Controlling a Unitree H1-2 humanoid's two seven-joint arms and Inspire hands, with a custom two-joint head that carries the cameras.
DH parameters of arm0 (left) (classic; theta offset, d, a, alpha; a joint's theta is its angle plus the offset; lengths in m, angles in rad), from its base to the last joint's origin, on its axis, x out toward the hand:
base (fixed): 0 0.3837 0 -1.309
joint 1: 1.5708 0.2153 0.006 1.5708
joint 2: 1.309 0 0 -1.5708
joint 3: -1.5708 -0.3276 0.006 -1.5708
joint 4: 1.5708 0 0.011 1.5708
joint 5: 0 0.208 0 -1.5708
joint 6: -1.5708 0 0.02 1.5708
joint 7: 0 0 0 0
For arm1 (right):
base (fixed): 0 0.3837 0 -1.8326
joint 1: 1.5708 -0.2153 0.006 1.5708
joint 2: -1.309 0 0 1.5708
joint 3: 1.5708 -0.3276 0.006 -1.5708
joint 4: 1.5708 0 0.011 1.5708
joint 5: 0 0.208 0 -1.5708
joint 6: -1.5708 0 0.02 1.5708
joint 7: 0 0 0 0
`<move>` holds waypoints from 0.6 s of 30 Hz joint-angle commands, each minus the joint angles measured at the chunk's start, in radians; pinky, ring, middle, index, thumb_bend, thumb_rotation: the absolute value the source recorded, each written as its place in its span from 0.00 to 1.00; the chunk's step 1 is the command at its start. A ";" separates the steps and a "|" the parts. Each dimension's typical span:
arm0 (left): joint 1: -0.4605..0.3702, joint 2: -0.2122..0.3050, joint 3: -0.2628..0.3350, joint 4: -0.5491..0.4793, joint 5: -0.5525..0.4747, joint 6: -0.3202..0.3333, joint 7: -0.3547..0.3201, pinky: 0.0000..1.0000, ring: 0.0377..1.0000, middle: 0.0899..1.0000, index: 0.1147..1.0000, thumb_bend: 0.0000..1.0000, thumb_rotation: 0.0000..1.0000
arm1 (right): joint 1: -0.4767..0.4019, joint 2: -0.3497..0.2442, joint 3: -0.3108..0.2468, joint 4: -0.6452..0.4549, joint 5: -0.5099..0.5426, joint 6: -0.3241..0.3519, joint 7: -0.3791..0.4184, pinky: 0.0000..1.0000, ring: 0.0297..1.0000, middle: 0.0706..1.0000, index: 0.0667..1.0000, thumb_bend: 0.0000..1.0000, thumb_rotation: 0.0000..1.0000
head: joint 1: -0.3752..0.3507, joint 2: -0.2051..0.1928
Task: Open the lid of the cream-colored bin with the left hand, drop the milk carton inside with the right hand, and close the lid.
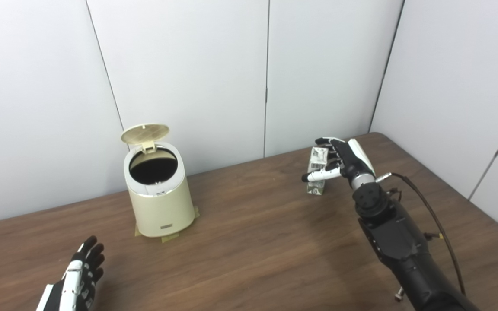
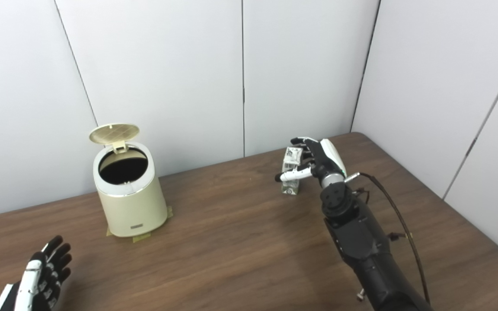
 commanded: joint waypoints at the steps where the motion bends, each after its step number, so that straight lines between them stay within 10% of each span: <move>1: -0.026 0.000 0.004 -0.036 -0.014 -0.009 0.003 1.00 0.98 0.96 0.96 0.35 1.00 | -0.052 -0.023 -0.010 -0.008 0.001 -0.061 -0.024 0.64 0.67 0.68 0.67 0.91 0.01 | -0.001 0.001; 18: -0.023 0.000 0.015 -0.063 -0.054 0.023 0.006 1.00 0.98 0.96 0.95 0.35 1.00 | -0.038 -0.011 -0.028 -0.020 0.037 -0.073 -0.026 0.54 0.56 0.57 0.59 0.86 0.00 | 0.007 0.031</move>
